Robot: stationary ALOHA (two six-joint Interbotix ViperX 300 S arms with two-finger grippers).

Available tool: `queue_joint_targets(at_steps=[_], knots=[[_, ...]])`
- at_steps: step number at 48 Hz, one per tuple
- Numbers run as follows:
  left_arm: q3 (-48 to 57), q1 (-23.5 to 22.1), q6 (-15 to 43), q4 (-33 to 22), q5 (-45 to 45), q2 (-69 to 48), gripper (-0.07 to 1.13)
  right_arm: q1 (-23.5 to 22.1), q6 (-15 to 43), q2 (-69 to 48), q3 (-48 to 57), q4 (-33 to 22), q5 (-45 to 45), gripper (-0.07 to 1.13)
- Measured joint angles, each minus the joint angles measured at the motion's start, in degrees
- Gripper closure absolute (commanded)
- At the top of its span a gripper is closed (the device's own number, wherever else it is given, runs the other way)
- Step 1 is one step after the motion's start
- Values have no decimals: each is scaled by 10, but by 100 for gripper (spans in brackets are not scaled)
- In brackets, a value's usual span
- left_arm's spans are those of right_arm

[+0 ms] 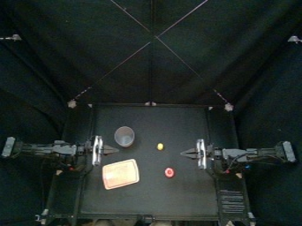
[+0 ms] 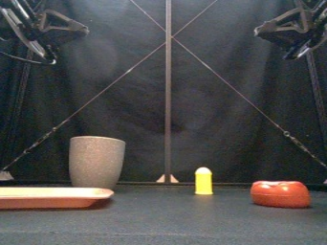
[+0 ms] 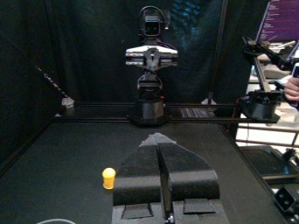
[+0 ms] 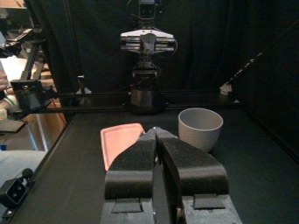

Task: Pick the yellow can then place it in the grey bowl
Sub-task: Pick the yellow can

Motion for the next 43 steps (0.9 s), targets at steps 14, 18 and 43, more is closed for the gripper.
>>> queue_joint_targets(at_steps=[14, 18, 43], knots=[[-2, 2, 2, 6, 2, 4, 109, -69, -4, 63, 0, -14, -1, 105], [-2, 4, 2, 17, 2, 5, 109, -96, -2, 99, 0, -19, -4, 105], [-2, 19, 2, 24, 1, 6, 109, -147, 1, 335, -42, 4, -89, 50]])
